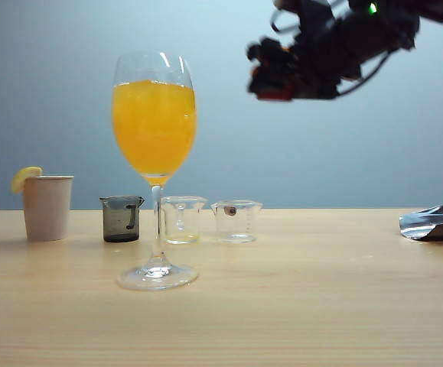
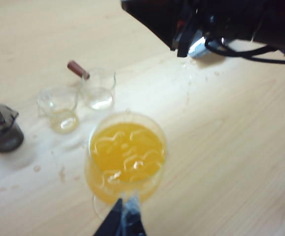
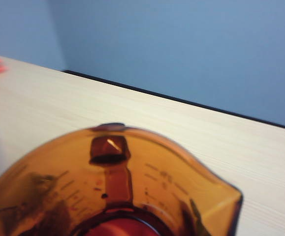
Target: Pick up the fourth measuring cup from the left, pour the grenadine inside into the goblet, and finally put the measuring cup back in its original place.
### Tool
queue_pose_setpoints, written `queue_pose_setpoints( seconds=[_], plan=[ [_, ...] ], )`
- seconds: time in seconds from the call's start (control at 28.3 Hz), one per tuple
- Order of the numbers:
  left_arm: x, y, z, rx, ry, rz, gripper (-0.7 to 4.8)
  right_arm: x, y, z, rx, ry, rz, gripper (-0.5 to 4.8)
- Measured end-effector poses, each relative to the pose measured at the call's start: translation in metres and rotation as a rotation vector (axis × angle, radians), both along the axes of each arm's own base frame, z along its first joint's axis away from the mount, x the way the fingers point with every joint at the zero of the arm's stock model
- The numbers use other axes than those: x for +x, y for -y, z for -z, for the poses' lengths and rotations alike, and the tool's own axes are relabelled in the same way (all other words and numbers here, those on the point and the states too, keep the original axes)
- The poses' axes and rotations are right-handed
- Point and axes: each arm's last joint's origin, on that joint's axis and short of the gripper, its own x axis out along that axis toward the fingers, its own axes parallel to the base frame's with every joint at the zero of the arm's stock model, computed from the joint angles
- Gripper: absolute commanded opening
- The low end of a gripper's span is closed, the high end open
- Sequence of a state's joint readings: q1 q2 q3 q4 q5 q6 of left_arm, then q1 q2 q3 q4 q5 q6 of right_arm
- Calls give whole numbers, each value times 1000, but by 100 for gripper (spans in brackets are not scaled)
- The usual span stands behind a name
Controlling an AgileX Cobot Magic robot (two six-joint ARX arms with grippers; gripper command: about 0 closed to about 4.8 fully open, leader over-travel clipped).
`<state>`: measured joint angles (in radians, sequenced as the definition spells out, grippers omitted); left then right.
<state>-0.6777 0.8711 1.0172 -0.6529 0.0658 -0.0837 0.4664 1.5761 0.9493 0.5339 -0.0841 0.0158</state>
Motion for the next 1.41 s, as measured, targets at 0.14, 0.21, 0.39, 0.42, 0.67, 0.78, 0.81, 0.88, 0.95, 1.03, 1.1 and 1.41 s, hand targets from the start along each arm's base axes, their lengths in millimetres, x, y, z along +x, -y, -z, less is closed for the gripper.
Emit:
queue_pose_setpoints(
  seconds=[0.14, 0.21, 0.39, 0.42, 0.67, 0.78, 0.81, 0.88, 0.95, 1.03, 1.1, 1.41],
  plan=[
    [-9, -6, -1, 10, -14, 2, -5, -19, -18, -10, 1, 2, -71, 156],
    [-15, -10, -2, 11, -16, 10, -6, -26, -25, -13, -1, 0, -99, 156],
    [-30, -22, -4, 29, -37, 9, -5, -42, -42, -16, -5, -4, -165, 156],
    [-34, -25, -5, 46, -58, 9, -5, -48, -49, -17, -32, -14, -186, 156],
    [-37, -28, -5, 71, -88, 9, -5, -55, -62, -23, -143, 5, -211, 156],
    [-37, -28, -5, 71, -88, 9, -5, -54, -61, -23, -176, 26, -205, 156],
    [-37, -28, -6, 70, -88, 10, -5, -54, -61, -23, -192, 35, -204, 156],
    [-37, -28, -5, 71, -88, 9, -5, -54, -61, -23, -223, 55, -209, 156],
    [-37, -28, -5, 71, -88, 9, -5, -55, -61, -23, -250, 73, -217, 156],
    [-37, -28, -6, 71, -88, 9, -5, -56, -63, -23, -271, 88, -224, 156],
    [-37, -28, -5, 71, -89, 9, -5, -57, -64, -23, -298, 109, -235, 156],
    [-37, -28, -5, 73, -91, 9, -5, -63, -70, -22, -388, 180, -270, 156]
  ],
)
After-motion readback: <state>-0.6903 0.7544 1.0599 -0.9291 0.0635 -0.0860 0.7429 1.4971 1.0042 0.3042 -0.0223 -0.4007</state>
